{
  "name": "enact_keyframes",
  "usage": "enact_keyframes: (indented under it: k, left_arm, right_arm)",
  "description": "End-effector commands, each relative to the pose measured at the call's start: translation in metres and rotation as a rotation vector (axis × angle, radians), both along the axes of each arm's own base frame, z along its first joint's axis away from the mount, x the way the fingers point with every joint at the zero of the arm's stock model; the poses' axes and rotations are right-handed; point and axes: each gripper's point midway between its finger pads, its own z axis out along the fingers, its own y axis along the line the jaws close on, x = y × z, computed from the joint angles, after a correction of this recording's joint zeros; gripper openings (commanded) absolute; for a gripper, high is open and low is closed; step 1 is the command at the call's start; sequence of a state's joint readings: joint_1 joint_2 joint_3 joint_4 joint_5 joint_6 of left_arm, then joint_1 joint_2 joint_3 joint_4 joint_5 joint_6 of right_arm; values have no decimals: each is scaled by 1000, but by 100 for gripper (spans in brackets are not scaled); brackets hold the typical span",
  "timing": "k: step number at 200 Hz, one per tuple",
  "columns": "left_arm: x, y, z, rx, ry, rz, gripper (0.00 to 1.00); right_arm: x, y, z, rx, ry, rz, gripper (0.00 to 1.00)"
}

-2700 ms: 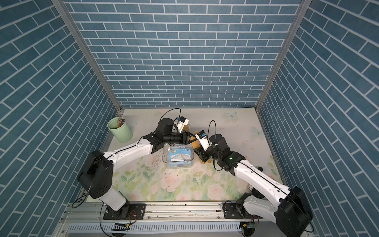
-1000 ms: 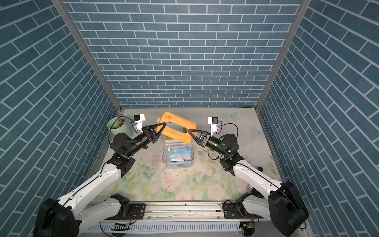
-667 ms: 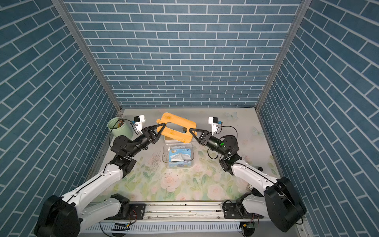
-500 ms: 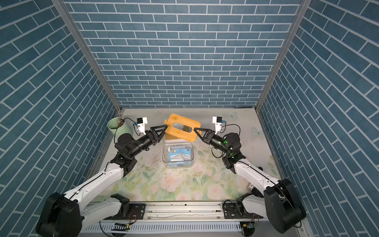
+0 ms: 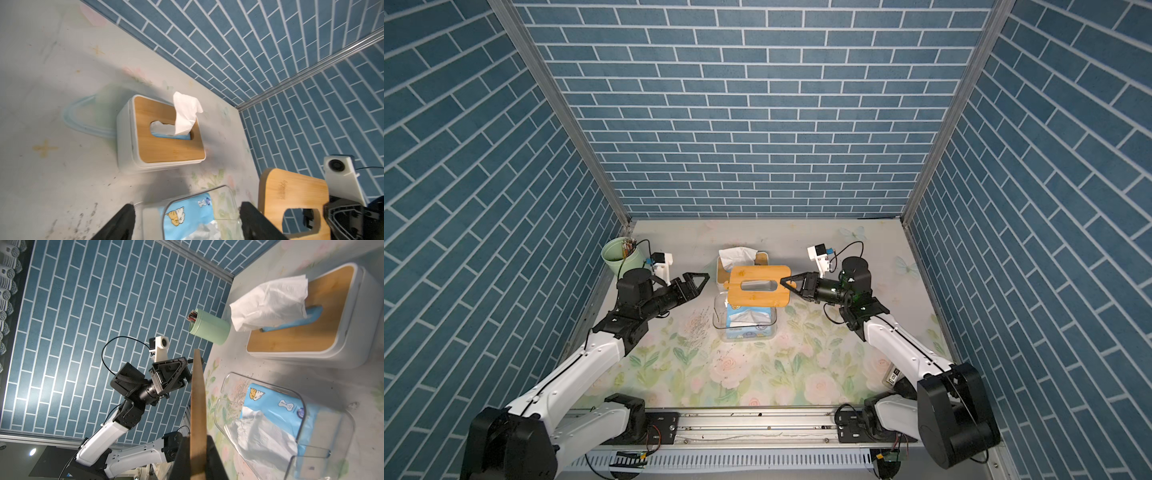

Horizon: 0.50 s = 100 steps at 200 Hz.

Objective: Put the tissue paper into the tissue box
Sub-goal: Close the box lid on the tissue box.

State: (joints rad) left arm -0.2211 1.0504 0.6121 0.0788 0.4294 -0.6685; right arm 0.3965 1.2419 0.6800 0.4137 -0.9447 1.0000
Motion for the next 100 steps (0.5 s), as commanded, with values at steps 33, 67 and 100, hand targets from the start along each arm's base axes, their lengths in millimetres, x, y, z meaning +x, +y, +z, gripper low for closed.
enact_keyframes:
  k: [33,67,100]
  left_arm:
    - [-9,11,-6,162,-14,-33,87]
    - [-12,7,-18,159,12,-62,88]
    - [-12,7,-22,146,14,-50,88]
  right_arm:
    - [-14,22,-3,-9,25,139,0]
    - [-8,33,-10,-11,77,144,0]
    - [-3,48,-19,-15,110,153,0]
